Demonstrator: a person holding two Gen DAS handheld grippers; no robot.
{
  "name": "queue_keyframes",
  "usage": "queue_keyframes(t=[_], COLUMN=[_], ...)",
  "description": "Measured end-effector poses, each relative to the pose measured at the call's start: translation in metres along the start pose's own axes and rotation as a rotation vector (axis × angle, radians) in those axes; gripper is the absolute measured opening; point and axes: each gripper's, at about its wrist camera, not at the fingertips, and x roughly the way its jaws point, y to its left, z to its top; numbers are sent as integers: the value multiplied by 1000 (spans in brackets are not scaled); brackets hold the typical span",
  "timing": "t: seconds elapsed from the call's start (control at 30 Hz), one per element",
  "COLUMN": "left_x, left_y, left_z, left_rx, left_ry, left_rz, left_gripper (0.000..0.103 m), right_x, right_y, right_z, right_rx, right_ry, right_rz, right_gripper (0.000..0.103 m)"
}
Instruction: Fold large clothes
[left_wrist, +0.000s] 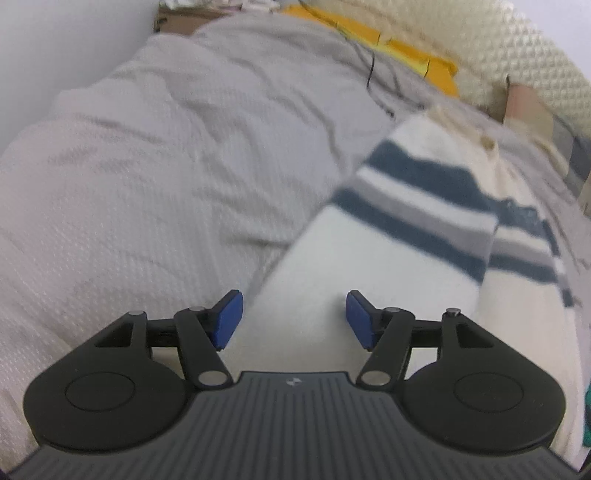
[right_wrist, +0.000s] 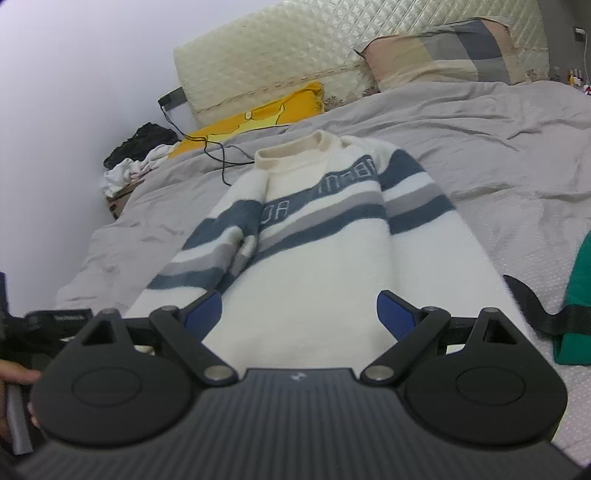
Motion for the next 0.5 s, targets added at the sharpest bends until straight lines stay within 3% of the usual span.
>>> queue_keyframes(t=[0.13, 0.27, 0.33, 0.4, 0.5], left_x=[4, 5, 5, 3, -7], left_y=[-3, -5, -10, -13, -16], left_z=[-6, -11, -13, -14, -5], left_rx=[-11, 15, 44, 70, 99], left_ry=[43, 77, 84, 86, 56], left_rz=[-29, -54, -45, -36, -29], left_gripper=[66, 54, 43, 22, 9], right_x=[2, 10, 14, 17, 21], right_y=[0, -2, -3, -3, -3], right_z=[-2, -5, -6, -6, -6], right_rx=[-9, 2, 7, 6, 3], right_ry=[12, 38, 49, 55, 56], right_rz=[-9, -26, -35, -45, -58], right_gripper=[92, 92, 92, 92, 92])
